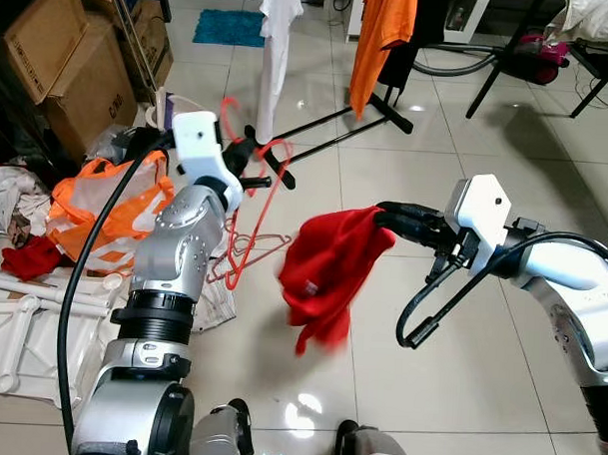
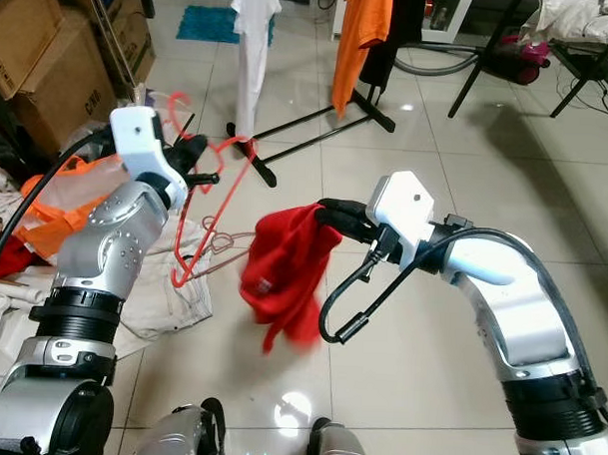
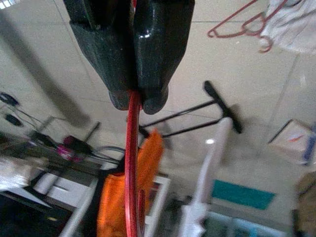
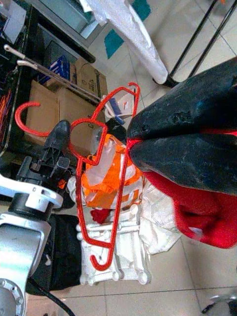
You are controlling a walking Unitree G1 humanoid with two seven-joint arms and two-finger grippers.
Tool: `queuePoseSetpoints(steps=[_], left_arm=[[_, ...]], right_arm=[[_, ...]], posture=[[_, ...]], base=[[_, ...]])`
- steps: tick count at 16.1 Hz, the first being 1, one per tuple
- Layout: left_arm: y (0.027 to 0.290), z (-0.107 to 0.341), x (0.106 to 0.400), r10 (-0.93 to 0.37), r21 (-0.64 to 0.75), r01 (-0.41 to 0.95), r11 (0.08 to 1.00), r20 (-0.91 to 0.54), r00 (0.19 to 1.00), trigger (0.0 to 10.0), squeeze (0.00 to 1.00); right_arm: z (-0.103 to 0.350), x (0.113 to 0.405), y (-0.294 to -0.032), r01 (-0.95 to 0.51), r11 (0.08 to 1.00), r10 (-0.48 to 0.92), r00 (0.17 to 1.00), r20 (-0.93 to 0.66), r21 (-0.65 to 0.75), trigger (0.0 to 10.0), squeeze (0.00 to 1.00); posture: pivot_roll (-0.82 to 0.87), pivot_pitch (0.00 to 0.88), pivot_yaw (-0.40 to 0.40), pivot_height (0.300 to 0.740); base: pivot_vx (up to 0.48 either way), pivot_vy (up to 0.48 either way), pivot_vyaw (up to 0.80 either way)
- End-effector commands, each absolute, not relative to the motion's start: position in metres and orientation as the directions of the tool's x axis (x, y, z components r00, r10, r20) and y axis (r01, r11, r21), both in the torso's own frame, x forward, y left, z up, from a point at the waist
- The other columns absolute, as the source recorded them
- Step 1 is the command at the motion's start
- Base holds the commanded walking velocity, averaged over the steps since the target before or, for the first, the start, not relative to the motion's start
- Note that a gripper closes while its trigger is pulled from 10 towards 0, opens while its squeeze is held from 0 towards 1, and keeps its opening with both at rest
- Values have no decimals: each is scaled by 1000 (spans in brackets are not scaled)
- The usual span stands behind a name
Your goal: Hang hanger
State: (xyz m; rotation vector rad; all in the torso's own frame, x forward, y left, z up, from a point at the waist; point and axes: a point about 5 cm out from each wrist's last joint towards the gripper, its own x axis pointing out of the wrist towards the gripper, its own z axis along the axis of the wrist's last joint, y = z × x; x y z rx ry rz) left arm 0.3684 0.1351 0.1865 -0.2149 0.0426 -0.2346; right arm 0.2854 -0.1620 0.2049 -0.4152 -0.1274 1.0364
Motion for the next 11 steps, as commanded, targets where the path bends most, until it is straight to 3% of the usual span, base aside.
queuePoseSetpoints(steps=[1, 2, 6, 8, 11], left_arm=[[129, 192, 366, -309, -185, 305, 934, 7, 951, 10000, 0], [135, 203, 359, -460, -102, 460, 882, 20, 887, 10000, 0], [141, 228, 347, -542, -48, 549, 834, 112, 833, 10000, 0], [135, 213, 348, -407, -79, 419, 905, 130, 904, 10000, 0], [148, 177, 345, -115, -177, 118, 977, 28, 993, 10000, 0]], right_arm=[[212, 288, -166, -783, 470, 844, 534, -52, -408, 0, 0], [209, 296, -166, -750, 546, 796, 603, -47, -373, 0, 0], [204, 310, -159, -687, 662, 719, 694, -3, -300, 0, 0], [189, 336, -161, -491, 871, 491, 869, 61, -14, 0, 0], [165, 346, -166, -279, 933, 283, 959, 16, 229, 0, 0]], posture=[[-171, 198, -5, 740], [-172, 191, -7, 740], [-160, 177, -15, 740], [-149, 162, -27, 740], [-140, 156, -31, 740]], base=[[0, 0, 0], [0, 0, 0], [0, 0, 0], [0, 0, 0], [0, 0, 0]])
